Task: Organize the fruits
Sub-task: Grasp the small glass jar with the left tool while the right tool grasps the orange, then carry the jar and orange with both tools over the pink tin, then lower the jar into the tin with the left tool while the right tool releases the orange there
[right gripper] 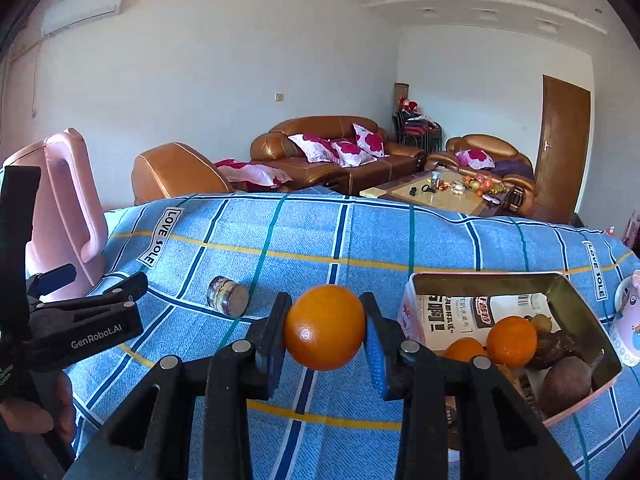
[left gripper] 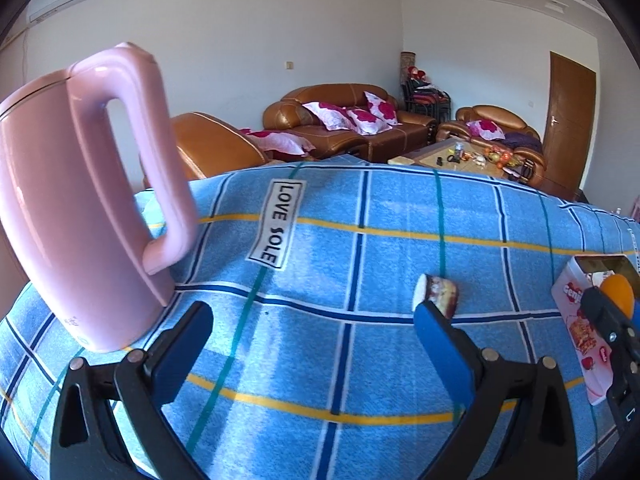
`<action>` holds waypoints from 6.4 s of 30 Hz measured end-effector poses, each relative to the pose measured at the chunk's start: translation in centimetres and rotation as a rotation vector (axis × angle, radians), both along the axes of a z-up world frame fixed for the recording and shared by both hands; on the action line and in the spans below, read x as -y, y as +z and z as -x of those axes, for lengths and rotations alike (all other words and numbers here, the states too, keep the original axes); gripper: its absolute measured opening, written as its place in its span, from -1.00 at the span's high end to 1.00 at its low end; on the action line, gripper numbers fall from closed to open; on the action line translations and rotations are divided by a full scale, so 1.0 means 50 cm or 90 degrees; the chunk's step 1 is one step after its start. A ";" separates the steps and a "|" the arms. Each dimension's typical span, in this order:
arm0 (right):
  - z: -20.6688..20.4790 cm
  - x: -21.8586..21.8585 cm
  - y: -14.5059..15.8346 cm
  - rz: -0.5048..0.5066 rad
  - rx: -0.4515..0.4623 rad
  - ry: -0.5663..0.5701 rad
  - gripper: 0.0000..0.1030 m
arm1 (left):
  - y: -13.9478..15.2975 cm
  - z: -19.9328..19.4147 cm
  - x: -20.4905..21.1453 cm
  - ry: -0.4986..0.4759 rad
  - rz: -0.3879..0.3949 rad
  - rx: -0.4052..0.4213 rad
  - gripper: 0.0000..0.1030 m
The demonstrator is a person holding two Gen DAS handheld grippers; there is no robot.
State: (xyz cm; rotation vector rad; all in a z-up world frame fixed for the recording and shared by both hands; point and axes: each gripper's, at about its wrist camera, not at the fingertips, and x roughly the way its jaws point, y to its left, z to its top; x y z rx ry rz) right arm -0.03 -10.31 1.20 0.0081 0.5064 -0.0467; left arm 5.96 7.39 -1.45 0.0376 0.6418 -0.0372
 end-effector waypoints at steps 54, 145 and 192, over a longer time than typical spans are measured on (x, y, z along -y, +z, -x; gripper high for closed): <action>0.056 -0.004 0.011 0.030 0.069 -0.005 0.29 | 0.030 0.062 0.066 0.042 -0.018 0.092 0.37; 0.194 0.438 0.028 0.050 0.053 -0.216 0.29 | 0.045 0.197 0.493 -0.185 0.008 0.109 0.37; -0.041 0.420 -0.020 0.042 -0.082 -0.143 0.27 | -0.011 0.003 0.526 -0.137 0.003 -0.059 0.37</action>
